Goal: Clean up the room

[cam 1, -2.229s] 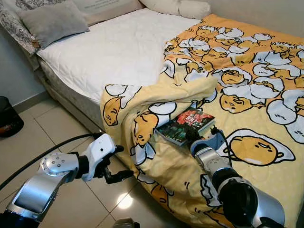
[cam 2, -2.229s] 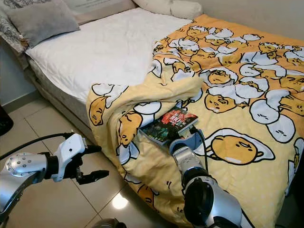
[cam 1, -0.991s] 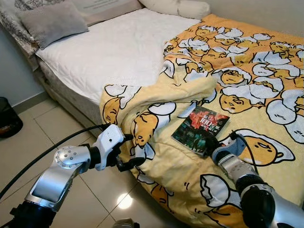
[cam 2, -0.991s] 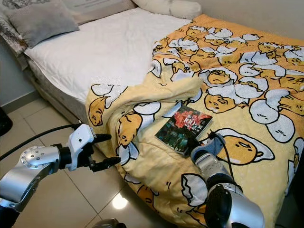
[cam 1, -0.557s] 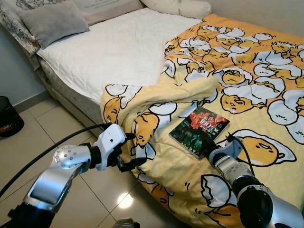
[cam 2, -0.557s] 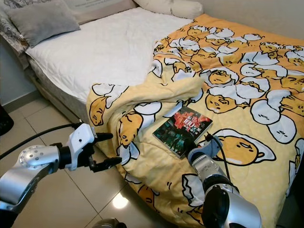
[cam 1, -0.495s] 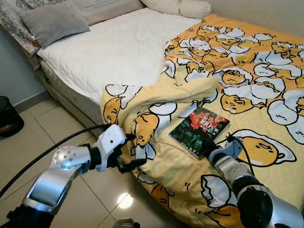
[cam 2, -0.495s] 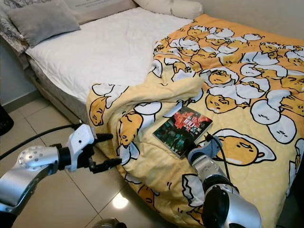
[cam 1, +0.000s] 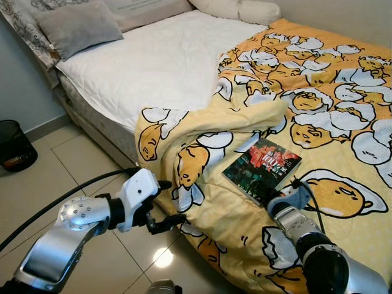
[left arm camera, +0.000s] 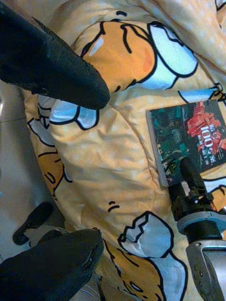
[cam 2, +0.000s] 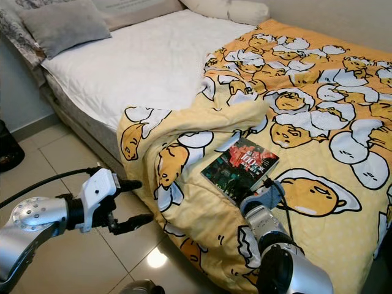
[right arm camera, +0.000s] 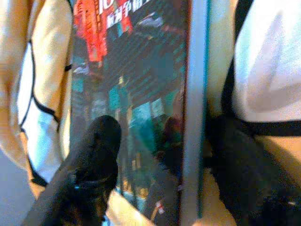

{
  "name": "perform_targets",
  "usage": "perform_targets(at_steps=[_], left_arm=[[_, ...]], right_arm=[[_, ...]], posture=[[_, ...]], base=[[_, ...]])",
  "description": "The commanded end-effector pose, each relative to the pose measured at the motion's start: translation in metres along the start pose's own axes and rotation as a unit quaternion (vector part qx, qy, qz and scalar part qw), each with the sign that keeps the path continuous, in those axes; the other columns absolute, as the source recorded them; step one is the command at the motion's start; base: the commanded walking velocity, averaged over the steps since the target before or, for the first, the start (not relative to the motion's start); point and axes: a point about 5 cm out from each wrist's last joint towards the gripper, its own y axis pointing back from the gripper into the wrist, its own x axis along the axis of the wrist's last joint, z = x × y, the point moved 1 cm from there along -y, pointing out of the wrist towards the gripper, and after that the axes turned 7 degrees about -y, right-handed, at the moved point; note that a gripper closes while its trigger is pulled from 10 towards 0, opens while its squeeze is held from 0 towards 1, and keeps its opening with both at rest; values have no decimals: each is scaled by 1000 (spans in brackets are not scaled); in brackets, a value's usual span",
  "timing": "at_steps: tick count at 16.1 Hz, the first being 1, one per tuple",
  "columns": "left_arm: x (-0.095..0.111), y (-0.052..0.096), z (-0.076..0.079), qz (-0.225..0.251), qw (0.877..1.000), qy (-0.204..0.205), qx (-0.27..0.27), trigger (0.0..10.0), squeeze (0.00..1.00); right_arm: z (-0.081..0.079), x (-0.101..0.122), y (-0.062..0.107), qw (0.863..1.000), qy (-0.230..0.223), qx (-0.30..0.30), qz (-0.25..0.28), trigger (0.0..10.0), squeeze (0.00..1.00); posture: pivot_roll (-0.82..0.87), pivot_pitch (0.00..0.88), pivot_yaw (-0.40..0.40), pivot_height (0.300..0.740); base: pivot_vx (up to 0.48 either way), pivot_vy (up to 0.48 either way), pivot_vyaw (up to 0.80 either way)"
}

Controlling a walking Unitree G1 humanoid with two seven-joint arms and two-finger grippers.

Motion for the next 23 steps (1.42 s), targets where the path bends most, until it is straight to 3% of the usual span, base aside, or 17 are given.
perform_targets(at_steps=[1,2,4,5,6,7,23], left_arm=[[3,5,-2,2,1000,-5,7,10000,75],[3,6,-1,0,1000,-3,9,10000,75],[4,6,0,0,1000,0,12,10000,75],[4,7,1,-1,1000,2,14,10000,75],[4,8,1,-2,1000,3,15,10000,78],[3,8,2,-3,1000,5,17,10000,75],[2,6,0,-7,1000,-1,13,10000,75]], right_arm=[[-7,-4,-2,999,-26,17,-6,10000,1000],[-23,1,-4,997,-56,57,7,10000,0],[-32,5,-6,994,-75,77,20,10000,0],[-37,7,-6,992,-88,82,31,8000,0],[-40,9,-7,990,-102,84,38,2196,0],[-43,8,-7,990,-105,86,38,0,0],[-37,-3,-8,995,-68,61,27,0,0]], posture=[[291,62,45,740],[293,62,42,740],[296,62,34,740],[301,62,27,740],[304,61,23,740],[306,57,21,740],[300,4,35,740]], base=[[0,0,0],[0,0,0],[0,0,0],[0,0,0],[0,0,0],[0,0,0],[0,0,0]])
